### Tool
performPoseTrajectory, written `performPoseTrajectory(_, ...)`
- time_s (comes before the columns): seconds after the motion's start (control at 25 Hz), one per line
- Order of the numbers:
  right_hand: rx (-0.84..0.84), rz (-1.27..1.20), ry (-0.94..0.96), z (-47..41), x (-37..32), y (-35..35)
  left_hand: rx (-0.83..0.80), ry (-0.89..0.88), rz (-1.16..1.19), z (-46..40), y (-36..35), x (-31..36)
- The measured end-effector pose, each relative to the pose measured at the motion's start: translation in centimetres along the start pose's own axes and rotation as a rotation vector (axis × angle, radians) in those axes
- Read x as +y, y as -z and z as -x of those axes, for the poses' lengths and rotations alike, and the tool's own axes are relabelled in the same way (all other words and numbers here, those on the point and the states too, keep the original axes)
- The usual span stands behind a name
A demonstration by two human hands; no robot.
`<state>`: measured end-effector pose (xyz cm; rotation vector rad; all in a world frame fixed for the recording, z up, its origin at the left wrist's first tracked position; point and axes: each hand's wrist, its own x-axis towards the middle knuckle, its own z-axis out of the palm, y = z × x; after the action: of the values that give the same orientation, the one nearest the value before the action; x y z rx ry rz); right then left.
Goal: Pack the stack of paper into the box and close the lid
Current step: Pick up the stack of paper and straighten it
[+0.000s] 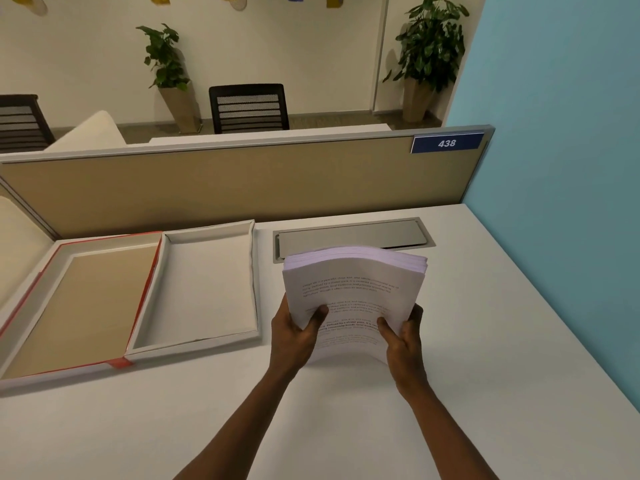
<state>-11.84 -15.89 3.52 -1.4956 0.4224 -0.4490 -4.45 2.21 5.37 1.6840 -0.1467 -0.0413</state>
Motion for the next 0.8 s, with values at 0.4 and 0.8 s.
performPoseTrajectory(0.4, 0.022, 0.214, 0.043, 1.2, 0.8, -0.2, -0.022, 0.009, -0.090, 0.8, 1.0, -1.0)
performPoseTrajectory(0.8, -0.135, 0.410, 0.130, 1.9, -0.8, -2.6, 0.028, 0.104, -0.079, 1.9, 7.3, -0.6)
